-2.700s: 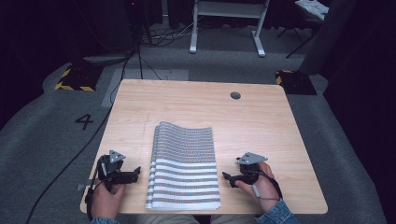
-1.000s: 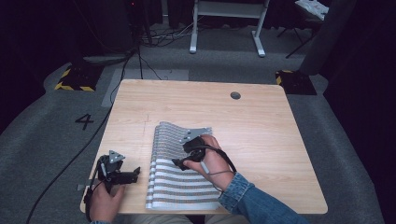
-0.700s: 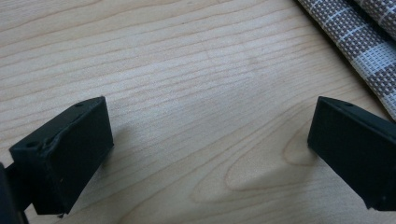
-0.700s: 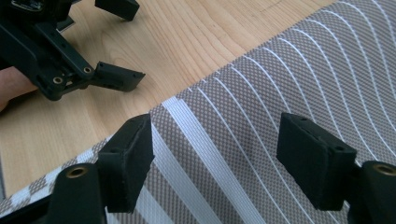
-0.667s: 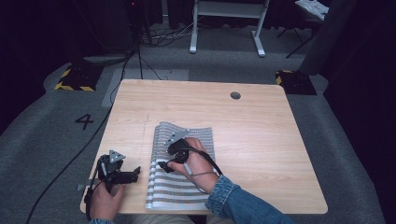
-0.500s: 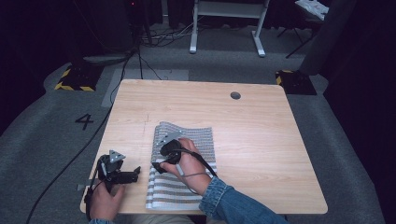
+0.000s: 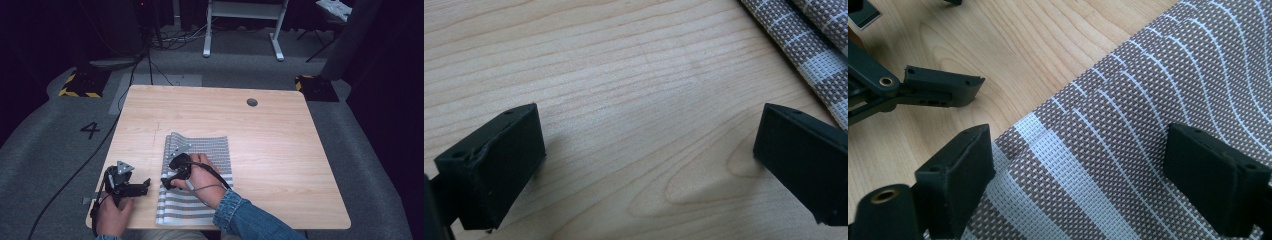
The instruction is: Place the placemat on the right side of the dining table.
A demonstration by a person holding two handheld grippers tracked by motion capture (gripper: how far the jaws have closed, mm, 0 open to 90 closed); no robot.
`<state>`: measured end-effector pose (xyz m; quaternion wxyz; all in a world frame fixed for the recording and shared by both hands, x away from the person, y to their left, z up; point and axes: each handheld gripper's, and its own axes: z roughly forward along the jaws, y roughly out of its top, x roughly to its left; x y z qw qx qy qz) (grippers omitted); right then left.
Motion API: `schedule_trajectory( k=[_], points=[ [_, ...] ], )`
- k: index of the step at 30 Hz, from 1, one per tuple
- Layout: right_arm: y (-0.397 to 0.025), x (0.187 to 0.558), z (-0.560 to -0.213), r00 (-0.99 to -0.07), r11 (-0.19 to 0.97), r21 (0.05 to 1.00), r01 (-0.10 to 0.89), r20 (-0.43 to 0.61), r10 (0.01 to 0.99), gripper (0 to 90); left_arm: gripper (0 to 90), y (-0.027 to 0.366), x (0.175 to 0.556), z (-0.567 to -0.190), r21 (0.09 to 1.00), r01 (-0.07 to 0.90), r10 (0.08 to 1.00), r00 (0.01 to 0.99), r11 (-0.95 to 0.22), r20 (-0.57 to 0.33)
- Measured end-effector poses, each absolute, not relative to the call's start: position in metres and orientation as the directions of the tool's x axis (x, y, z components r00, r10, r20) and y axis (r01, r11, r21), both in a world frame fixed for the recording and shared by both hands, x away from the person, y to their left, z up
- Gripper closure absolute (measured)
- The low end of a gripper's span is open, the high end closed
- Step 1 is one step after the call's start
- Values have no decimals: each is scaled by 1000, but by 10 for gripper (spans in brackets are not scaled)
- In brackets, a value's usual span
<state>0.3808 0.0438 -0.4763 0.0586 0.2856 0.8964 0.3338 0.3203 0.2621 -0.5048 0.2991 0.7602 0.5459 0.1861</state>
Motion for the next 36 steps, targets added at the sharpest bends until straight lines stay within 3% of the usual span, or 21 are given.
schedule_trajectory(
  k=[7, 10, 18, 26, 36],
  points=[
    [39, 382, -478, -833, 604, 640, 476, 107, 543, 170, 2, 262, 320, -505, 658, 719, 941, 335, -225, -44],
    [36, 381, -476, -836, 604, 626, 493, 149, 528, 263, 2, 262, 320, -505, 658, 718, 942, 334, -226, -41],
    [34, 377, -462, -867, 645, 606, 465, 167, 469, 649, 2, 262, 320, -505, 659, 718, 942, 333, -225, -41],
    [27, 378, -453, -885, 675, 599, 431, 132, 447, 845, 2, 262, 320, -505, 659, 718, 942, 333, -225, -41],
    [0, 383, -416, -891, 667, 633, 394, 83, 447, 865, 2, 262, 321, -505, 658, 718, 942, 334, -226, -41]
  ],
)
